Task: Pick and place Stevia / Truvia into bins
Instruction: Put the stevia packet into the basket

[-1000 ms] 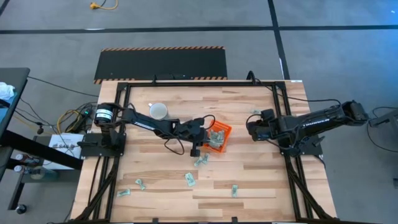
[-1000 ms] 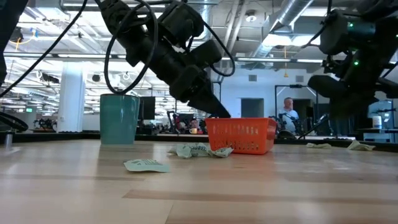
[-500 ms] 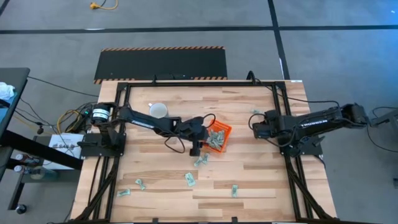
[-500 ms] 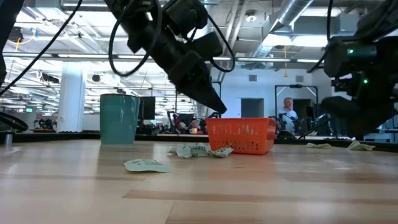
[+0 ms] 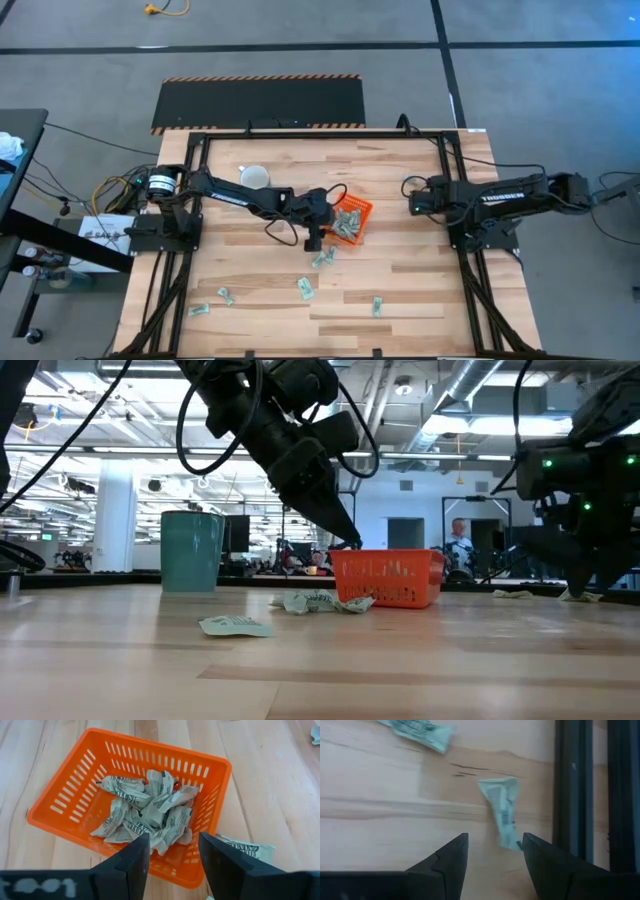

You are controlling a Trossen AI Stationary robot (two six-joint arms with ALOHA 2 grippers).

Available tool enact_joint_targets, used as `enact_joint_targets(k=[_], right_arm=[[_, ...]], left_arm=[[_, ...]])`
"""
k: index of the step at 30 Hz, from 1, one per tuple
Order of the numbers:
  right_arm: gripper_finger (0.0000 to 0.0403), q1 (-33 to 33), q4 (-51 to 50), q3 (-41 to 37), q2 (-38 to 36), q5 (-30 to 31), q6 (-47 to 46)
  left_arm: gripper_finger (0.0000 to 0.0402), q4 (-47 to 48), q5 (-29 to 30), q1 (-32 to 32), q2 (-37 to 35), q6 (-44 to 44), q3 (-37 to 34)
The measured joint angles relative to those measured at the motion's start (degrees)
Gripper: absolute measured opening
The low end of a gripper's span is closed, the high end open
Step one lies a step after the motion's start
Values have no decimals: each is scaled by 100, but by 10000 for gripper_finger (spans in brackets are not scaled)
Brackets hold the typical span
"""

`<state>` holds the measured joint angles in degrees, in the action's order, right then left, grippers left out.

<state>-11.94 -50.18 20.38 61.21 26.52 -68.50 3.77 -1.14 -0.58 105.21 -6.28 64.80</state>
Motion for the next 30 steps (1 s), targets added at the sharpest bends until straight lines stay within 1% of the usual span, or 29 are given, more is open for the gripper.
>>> enact_joint_targets(k=[7,11,17,25,27,30], right_arm=[[160,-502,398,-211,-16,-217,474],[144,-604,424,-223,-15,-247,556],[101,-610,491,-230,-9,-221,607],[13,-487,695,-265,7,119,914],[6,-407,758,-269,7,272,915],[11,-298,763,-267,5,353,915]], left_arm=[[160,-9,-1,0,0,18,-3],[160,-11,1,-1,0,104,-3],[160,-20,1,0,0,114,-3],[160,-17,1,0,0,114,-5],[160,-17,1,0,0,114,-5],[160,-17,1,0,0,115,-5]])
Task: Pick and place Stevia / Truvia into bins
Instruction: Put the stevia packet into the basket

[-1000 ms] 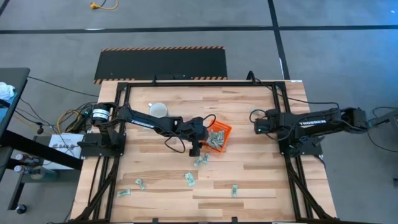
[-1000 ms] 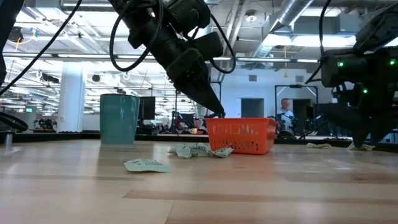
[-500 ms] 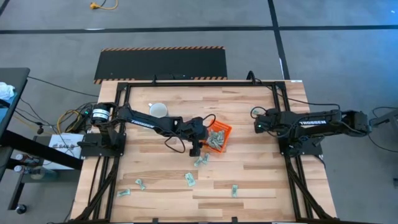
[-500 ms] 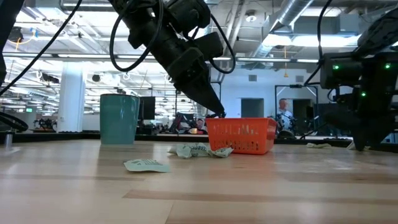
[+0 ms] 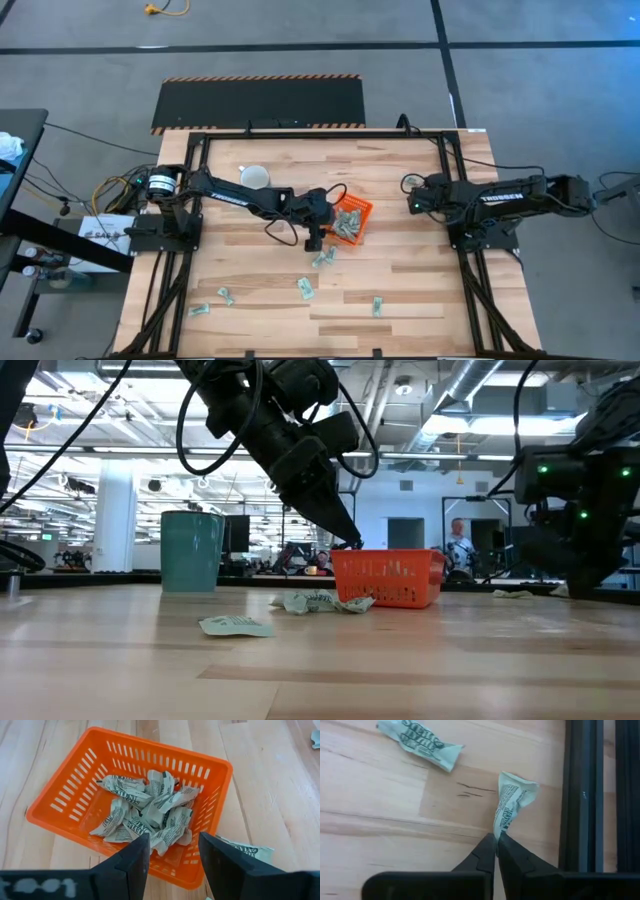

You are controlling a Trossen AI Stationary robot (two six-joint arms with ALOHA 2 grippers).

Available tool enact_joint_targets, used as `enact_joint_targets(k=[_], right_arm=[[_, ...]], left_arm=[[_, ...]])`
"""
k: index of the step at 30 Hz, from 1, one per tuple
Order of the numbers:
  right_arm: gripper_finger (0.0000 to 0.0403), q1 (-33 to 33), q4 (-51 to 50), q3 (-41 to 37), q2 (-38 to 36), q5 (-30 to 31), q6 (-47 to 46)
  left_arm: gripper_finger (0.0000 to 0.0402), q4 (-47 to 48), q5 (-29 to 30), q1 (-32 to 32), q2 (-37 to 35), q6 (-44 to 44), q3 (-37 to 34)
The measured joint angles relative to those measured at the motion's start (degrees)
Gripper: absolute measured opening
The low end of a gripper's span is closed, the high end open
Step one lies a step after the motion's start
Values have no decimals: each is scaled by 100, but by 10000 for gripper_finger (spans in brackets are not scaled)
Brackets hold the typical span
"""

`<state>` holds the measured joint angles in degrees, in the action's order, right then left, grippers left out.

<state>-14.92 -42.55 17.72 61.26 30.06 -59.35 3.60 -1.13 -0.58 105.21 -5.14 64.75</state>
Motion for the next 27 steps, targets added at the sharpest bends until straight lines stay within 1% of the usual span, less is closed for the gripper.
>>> enact_joint_targets(k=[4,8,10,19,22,27], right_arm=[[3,204,-5,40,-14,5,-4],[4,500,-43,234,-14,5,-13],[2,700,-37,375,-16,5,-15],[1,1828,19,1201,-18,48,-57],[1,2299,487,1394,-18,191,297],[3,2877,2205,1436,20,-91,1801]], left_arm=[[160,71,8,0,0,-1,-1],[160,335,194,0,-20,37,-1],[160,447,330,-1,-45,103,-1],[160,1153,524,15,-455,477,-2],[160,1353,651,78,-580,568,0],[160,1620,752,264,-601,580,-2]])
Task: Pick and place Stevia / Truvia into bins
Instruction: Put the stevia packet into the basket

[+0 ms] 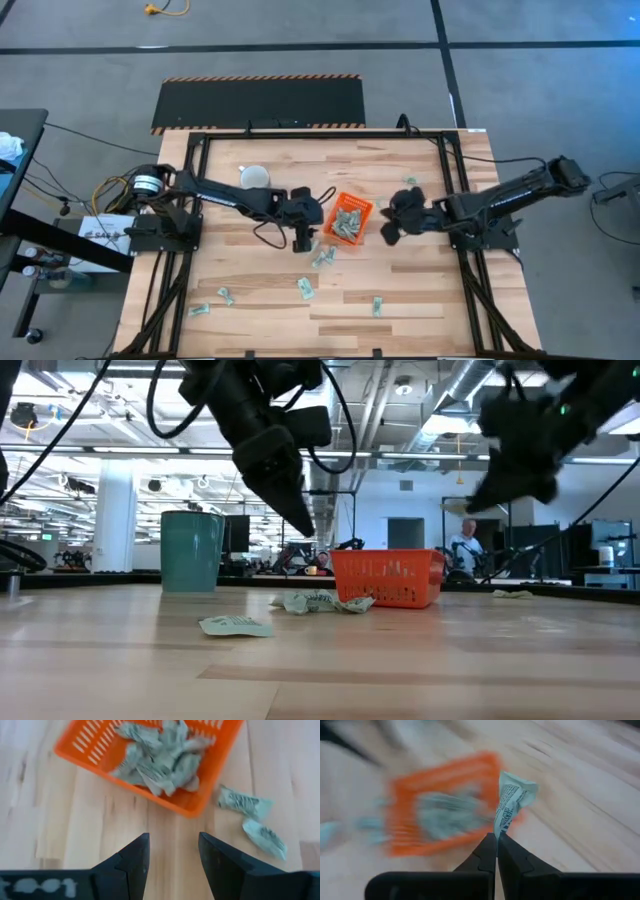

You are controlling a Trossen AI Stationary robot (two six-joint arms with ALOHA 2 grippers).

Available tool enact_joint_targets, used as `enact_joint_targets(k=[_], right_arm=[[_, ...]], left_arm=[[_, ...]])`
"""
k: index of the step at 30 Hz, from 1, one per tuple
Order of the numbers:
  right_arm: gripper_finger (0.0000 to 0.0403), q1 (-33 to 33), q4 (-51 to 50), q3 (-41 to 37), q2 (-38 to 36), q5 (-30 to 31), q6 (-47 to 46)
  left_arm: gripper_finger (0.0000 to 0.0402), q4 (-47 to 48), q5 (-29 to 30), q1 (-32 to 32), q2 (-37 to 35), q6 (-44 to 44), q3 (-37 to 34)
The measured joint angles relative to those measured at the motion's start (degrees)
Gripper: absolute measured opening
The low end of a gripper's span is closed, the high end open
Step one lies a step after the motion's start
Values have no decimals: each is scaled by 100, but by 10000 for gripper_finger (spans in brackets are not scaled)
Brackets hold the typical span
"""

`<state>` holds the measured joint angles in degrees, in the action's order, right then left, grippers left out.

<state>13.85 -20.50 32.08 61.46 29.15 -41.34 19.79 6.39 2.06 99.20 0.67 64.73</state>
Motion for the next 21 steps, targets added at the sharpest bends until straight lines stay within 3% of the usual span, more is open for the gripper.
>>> enact_joint_targets(k=[5,10,16,21], right_arm=[[3,150,1002,4,279,-366,1044],[13,40,1152,4,650,-376,1283],[40,-180,1674,2,1130,-707,1476],[66,-313,2029,2,1379,-896,1640]], left_arm=[[160,424,7,233,13,-55,0],[160,805,-155,469,17,-414,-15],[160,711,-317,591,24,-433,-204],[160,109,-359,600,28,-332,-477]])
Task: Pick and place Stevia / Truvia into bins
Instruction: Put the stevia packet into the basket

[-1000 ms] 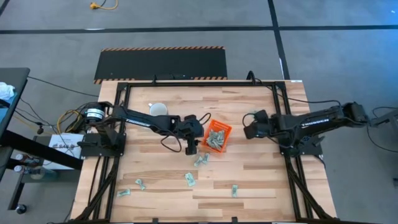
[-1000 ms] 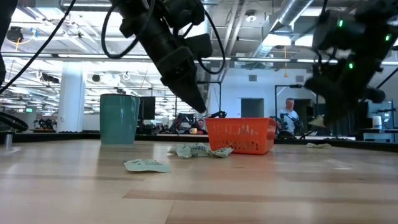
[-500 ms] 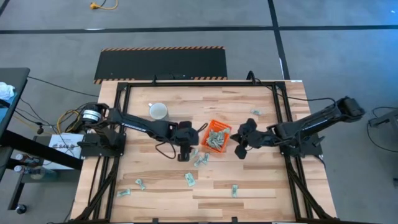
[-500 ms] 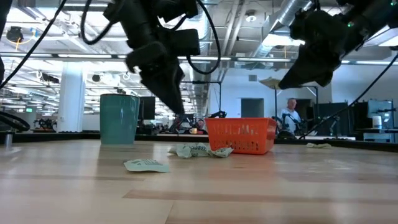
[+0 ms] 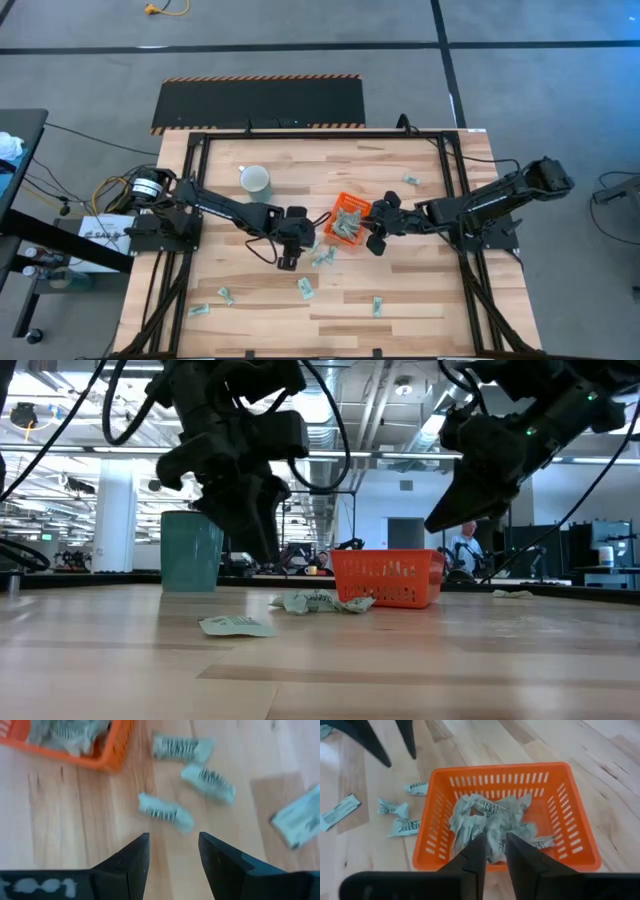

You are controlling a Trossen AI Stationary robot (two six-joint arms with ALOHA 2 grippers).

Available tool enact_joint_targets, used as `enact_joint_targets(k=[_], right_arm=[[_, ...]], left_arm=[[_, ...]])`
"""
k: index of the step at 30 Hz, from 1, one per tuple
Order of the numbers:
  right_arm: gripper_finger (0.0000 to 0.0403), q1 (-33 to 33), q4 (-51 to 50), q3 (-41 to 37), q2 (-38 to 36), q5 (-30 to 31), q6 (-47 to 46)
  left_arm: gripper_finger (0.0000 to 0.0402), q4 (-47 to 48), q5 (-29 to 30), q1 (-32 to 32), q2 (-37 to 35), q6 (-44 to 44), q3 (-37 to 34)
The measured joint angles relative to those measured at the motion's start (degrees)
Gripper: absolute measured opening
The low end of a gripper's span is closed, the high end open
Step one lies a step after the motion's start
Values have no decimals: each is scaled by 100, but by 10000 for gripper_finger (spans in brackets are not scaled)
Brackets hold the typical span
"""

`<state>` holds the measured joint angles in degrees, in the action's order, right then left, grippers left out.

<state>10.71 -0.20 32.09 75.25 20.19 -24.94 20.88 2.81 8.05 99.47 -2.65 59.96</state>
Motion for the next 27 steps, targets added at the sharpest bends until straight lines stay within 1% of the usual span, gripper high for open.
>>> enact_joint_targets(k=[4,7,11,14,17,22,24,27], right_arm=[[81,-73,31,0,17,-81,10],[88,-74,43,-2,-62,-83,8],[96,-58,50,-2,-179,-83,6],[101,-58,64,-2,-224,-83,-3],[104,-61,69,-2,-222,-83,-5],[104,-61,67,-2,-222,-83,-6],[104,-58,89,-2,-222,-83,-7],[104,-61,59,-5,-220,-82,-7]], left_arm=[[160,-448,-202,2,-1,50,-228],[160,-718,-223,4,-1,291,-293],[162,-895,-255,4,-1,931,-437],[171,-903,-231,2,-1,1584,-470],[181,-1150,-146,2,46,1961,-470],[191,-1476,-216,17,269,2222,-448],[192,-1261,-240,17,299,2297,-473],[193,-1488,-251,15,460,2360,-461]])
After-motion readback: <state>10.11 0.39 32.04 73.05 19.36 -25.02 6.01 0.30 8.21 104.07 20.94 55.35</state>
